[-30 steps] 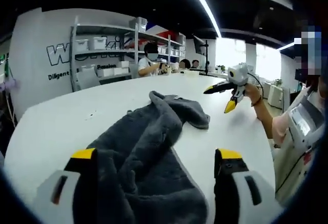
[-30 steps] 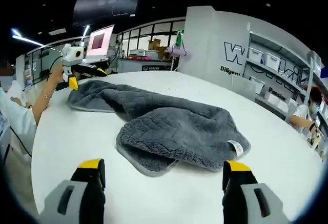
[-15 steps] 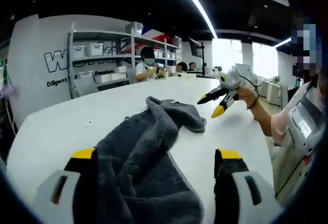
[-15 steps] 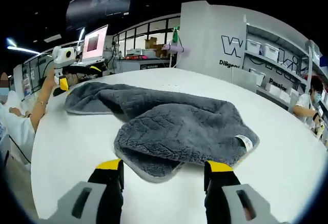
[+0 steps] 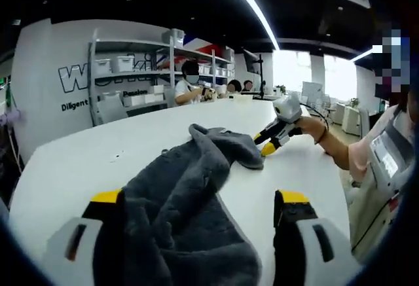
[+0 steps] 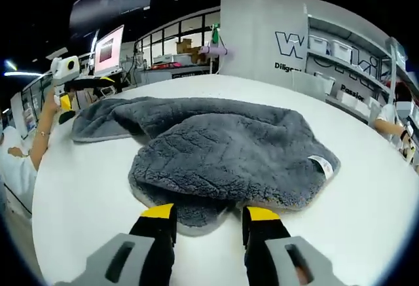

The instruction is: Fold the towel on the table until its edges align and the towel forms a compact rectangular stack.

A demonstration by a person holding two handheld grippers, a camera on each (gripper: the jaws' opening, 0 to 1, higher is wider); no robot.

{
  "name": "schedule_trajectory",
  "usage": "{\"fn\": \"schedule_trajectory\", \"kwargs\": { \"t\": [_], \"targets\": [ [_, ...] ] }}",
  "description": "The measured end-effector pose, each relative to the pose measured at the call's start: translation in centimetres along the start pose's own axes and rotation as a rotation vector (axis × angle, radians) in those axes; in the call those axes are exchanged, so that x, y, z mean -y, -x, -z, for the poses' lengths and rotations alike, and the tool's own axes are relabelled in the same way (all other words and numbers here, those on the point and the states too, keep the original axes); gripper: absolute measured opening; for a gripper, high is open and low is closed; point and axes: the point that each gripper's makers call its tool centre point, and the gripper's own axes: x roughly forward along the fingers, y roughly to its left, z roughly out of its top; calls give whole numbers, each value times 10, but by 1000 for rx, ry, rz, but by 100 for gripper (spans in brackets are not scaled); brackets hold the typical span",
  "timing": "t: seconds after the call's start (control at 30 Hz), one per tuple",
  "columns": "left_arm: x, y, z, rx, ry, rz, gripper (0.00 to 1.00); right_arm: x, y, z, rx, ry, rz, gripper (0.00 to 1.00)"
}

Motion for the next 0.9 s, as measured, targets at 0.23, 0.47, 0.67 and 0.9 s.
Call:
{"fn": "schedule_trajectory", "kwargs": {
  "t": [0.23,0.47,0.67,0.9],
  "targets": [
    [1,0,1,-5,-2,-2,99,-1,2,0,13,-30,-22,29],
    [1,0,2,-8,-5,-2,99,-12,1,-2,18,-3,-73,9],
    [-1,2,1,-2,2,-6,99,-11,19,-13,61,-37,-105,6],
    [-1,3,2,-5,4,-7,99,9,60,-5,46,-42,-80,5]
  ]
}}
